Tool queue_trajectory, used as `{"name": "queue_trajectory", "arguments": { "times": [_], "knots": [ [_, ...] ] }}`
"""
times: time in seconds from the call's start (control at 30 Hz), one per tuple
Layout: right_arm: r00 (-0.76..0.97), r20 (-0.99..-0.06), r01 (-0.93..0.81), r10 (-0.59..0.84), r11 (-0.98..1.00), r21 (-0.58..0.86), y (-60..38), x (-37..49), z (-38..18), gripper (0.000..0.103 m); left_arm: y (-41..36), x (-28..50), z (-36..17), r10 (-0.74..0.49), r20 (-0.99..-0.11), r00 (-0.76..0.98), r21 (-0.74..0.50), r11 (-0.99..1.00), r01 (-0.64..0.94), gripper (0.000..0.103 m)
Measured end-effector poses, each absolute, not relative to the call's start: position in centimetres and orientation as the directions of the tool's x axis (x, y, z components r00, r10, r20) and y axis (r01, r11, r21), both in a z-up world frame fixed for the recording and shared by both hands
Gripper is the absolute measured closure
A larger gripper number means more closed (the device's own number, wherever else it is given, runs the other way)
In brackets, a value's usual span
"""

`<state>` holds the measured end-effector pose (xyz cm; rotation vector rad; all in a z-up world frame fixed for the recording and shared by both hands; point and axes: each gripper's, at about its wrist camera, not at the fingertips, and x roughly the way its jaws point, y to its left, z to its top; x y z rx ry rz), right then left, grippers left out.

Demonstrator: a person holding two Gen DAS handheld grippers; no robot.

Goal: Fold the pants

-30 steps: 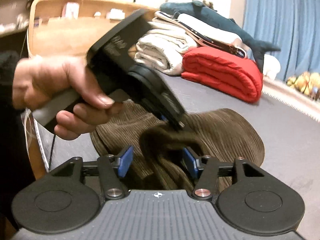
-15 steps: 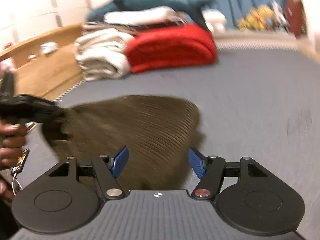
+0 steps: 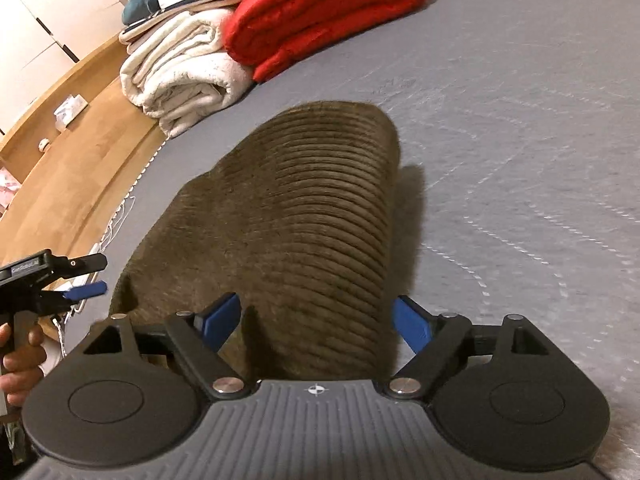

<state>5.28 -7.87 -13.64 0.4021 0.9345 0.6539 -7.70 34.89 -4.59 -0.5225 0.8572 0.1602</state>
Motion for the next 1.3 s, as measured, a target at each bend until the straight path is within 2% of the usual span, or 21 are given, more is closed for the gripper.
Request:
{"name": "queue_trajectory", "arguments": {
  "times": [0.07,0.13,0.27,0.33,0.37,0.4,0.43,0.47,0.5,0.53,0.6,0.67,0.7,0.87,1.13,1.23,1.3],
  "knots": [
    [0.406,-0.617,-0.32,0.675,0.737,0.596,-7.2,6.1,-14.1,0.015,35.3,-6.5,-5.8,-0.081,-0.779,0.622,-0.373,0.857,-0.356,0.014],
    [0.403,-0.63,-0.306,0.664,0.746,0.591,-6.6,7.0,-14.5,0.014,36.0,-6.1,-7.4,-0.104,-0.796,0.597,-0.396,0.834,-0.384,0.007],
    [0.397,-0.646,-0.302,0.651,0.758,0.579,-5.8,7.8,-15.0,0.016,36.2,-5.4,-10.2,-0.217,-0.787,0.577,-0.494,0.783,-0.379,0.007],
    [0.4,-0.659,-0.316,0.637,0.771,0.553,-5.5,7.8,-14.9,0.024,35.4,-5.0,-11.0,-0.229,-0.793,0.564,-0.489,0.792,-0.365,0.007],
    [0.399,-0.669,-0.333,0.627,0.779,0.532,-5.0,7.9,-14.7,0.034,34.9,-4.7,-11.1,-0.213,-0.803,0.557,-0.463,0.811,-0.357,0.008],
    [0.402,-0.678,-0.366,0.615,0.787,0.496,-4.7,7.6,-14.4,0.048,34.3,-4.4,-11.0,-0.193,-0.81,0.554,-0.431,0.836,-0.34,0.014],
    [0.409,-0.676,-0.388,0.613,0.788,0.479,-4.5,7.4,-13.9,0.053,33.8,-3.9,-10.8,-0.176,-0.812,0.557,-0.411,0.85,-0.33,0.016],
    [0.412,-0.669,-0.395,0.619,0.782,0.481,-4.6,7.3,-13.4,0.063,33.5,-3.9,-10.5,-0.167,-0.811,0.561,-0.402,0.855,-0.327,0.022],
    [0.408,-0.659,-0.393,0.632,0.773,0.498,-4.8,7.3,-12.9,0.066,33.1,-3.8,-10.1,-0.162,-0.808,0.566,-0.397,0.859,-0.322,0.029],
    [0.409,-0.649,-0.394,0.642,0.765,0.509,-5.2,7.3,-12.3,0.067,32.5,-3.9,-9.7,-0.156,-0.803,0.575,-0.389,0.868,-0.308,0.032],
    [0.43,-0.623,-0.403,0.653,0.757,0.515,-6.1,7.2,-10.8,0.068,31.2,-4.0,-8.5,-0.151,-0.791,0.593,-0.38,0.881,-0.282,0.045],
    [0.452,-0.599,-0.409,0.661,0.751,0.519,-7.5,7.3,-9.4,0.068,29.6,-3.8,-7.6,-0.18,-0.77,0.612,-0.402,0.882,-0.246,0.053],
    [0.465,-0.592,-0.408,0.659,0.752,0.517,-8.4,7.4,-8.8,0.068,28.5,-3.6,-7.4,-0.209,-0.761,0.615,-0.424,0.877,-0.227,0.053],
    [0.563,-0.567,-0.356,0.601,0.796,0.49,-14.3,9.0,-6.9,0.069,21.4,-0.2,-7.4,-0.281,-0.75,0.599,-0.432,0.894,-0.122,0.054],
    [0.68,-0.571,-0.19,0.46,0.863,0.468,-26.1,10.0,-8.4,0.069,12.4,7.0,-7.1,-0.37,-0.682,0.631,-0.467,0.884,0.014,0.054],
    [0.702,-0.574,-0.163,0.422,0.879,0.447,-28.5,9.7,-9.3,0.069,9.9,8.1,-8.2,-0.362,-0.719,0.594,-0.428,0.903,0.032,0.049],
    [0.696,-0.602,-0.148,0.393,0.898,0.415,-29.3,9.5,-10.8,0.063,9.2,8.2,-9.0,-0.319,-0.766,0.558,-0.361,0.932,0.037,0.037]
  ]
}}
